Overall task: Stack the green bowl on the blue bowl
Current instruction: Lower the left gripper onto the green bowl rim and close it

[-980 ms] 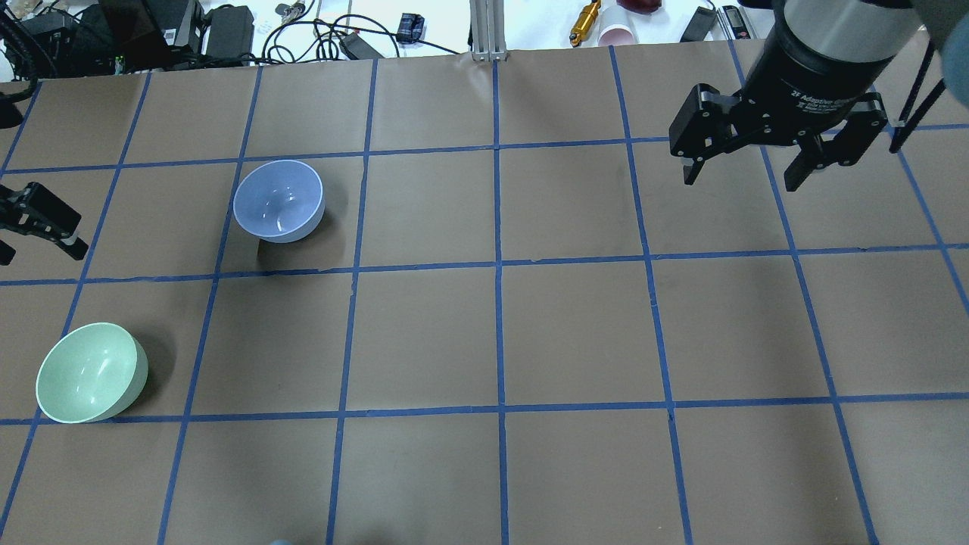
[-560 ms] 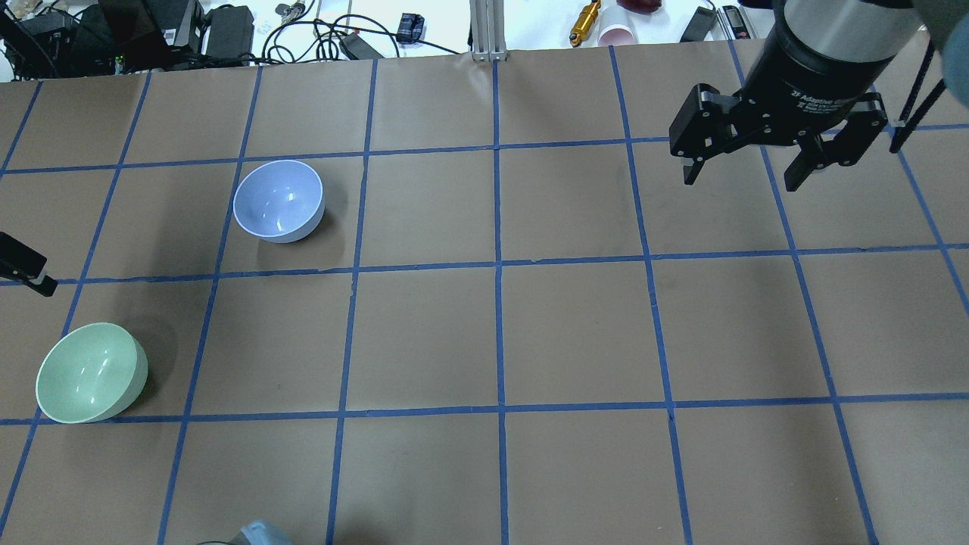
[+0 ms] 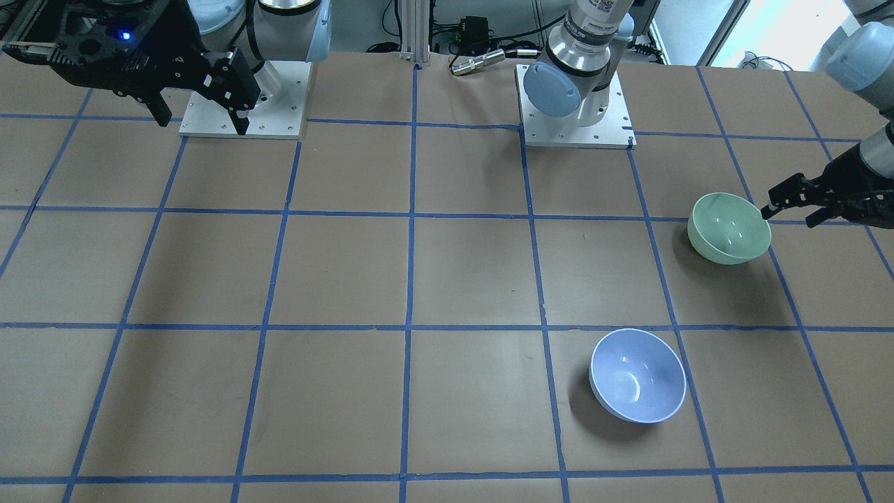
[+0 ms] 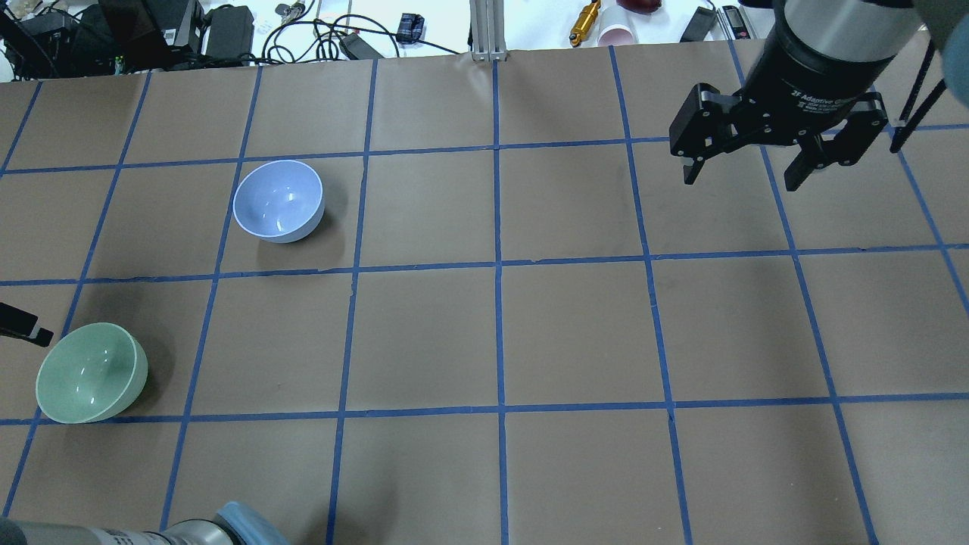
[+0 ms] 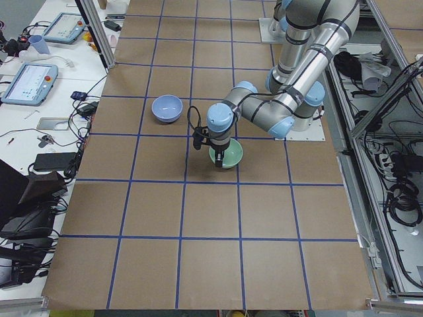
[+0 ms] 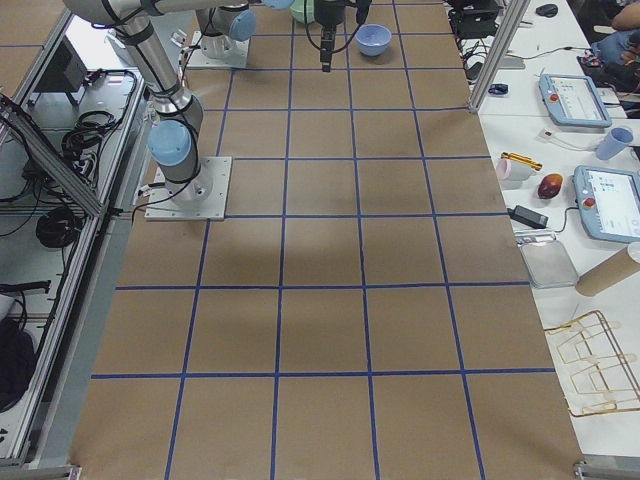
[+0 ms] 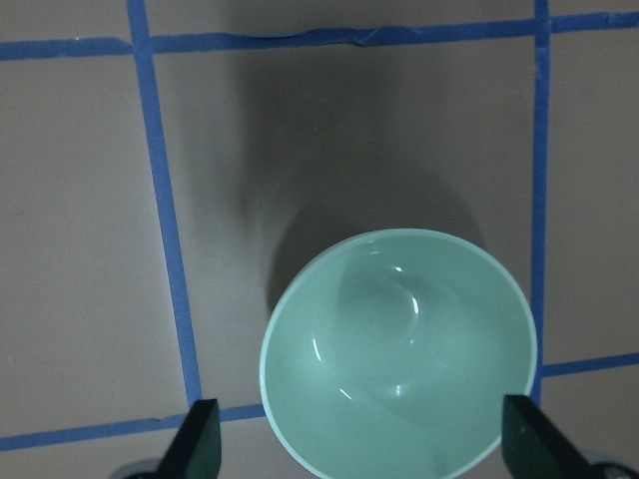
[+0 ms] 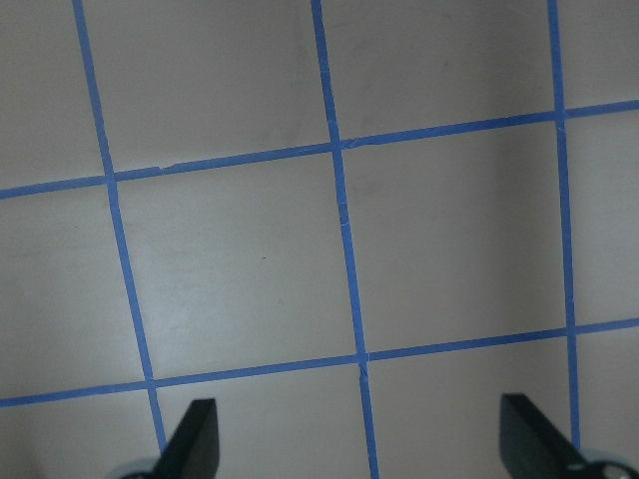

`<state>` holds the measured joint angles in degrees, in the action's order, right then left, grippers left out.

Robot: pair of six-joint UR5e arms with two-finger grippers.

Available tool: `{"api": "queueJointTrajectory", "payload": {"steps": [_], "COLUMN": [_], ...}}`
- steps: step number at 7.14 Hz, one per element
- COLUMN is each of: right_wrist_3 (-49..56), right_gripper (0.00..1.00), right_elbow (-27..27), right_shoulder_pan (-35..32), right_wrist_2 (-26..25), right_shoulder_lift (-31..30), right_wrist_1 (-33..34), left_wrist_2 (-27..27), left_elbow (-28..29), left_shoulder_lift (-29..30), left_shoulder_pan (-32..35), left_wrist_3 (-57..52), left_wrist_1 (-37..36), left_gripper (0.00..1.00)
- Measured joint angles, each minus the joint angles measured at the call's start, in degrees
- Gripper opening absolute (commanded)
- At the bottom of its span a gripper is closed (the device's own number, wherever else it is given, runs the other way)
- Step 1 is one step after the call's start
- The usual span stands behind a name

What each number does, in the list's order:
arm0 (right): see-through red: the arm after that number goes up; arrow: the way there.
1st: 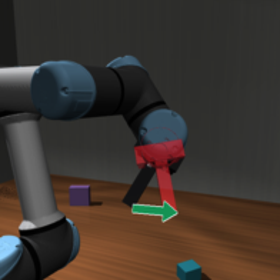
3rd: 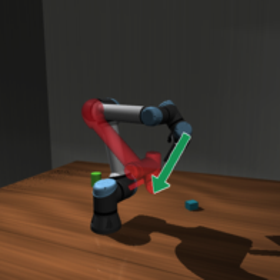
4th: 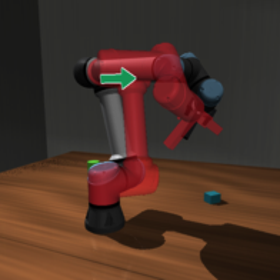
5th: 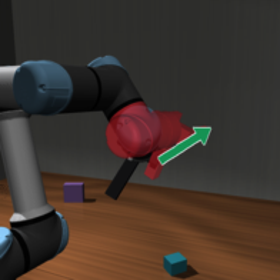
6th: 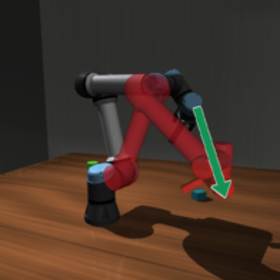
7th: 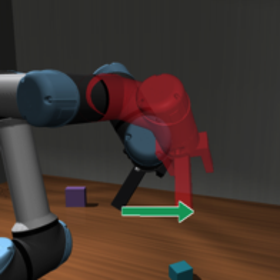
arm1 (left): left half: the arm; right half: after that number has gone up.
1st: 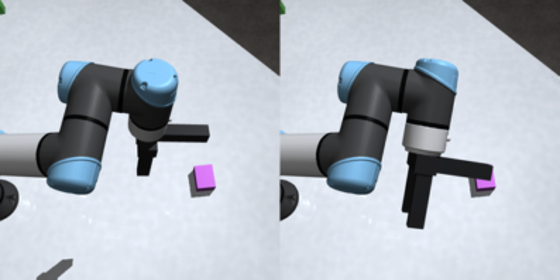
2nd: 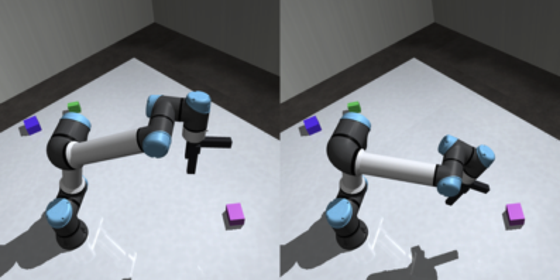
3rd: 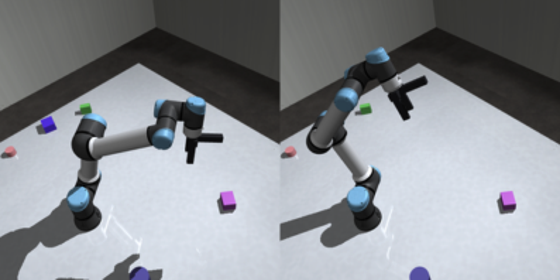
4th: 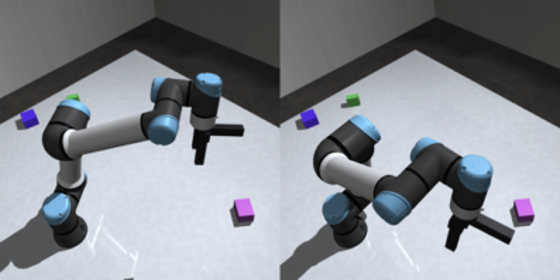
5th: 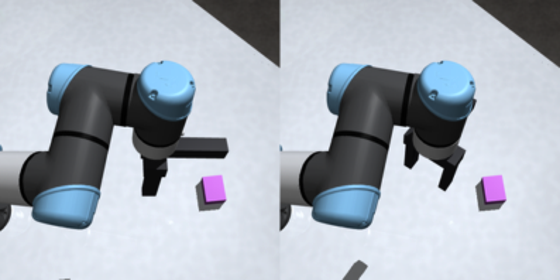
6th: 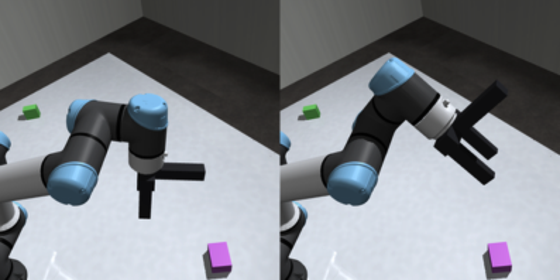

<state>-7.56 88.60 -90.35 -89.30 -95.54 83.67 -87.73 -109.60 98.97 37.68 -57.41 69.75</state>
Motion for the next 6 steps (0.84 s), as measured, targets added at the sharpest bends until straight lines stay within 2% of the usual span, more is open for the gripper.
{"api": "queueJointTrajectory", "payload": {"steps": [4, 6], "right_wrist_3": [0.0, 0.0], "right_gripper": [1.0, 1.0], "right_elbow": [-0.01, -0.01], "right_shoulder_pan": [0.0, 0.0], "right_wrist_2": [0.0, 0.0], "right_shoulder_lift": [0.0, 0.0], "right_wrist_1": [-0.02, -0.02], "left_wrist_2": [0.27, 0.27], "left_elbow": [-0.82, -3.03], "left_shoulder_lift": [4.95, 5.62], "left_shoulder_pan": [-2.86, -3.4], "left_wrist_3": [-3.96, -4.25], "left_wrist_1": [-3.46, -5.94], "left_gripper": [1.0, 1.0]}}
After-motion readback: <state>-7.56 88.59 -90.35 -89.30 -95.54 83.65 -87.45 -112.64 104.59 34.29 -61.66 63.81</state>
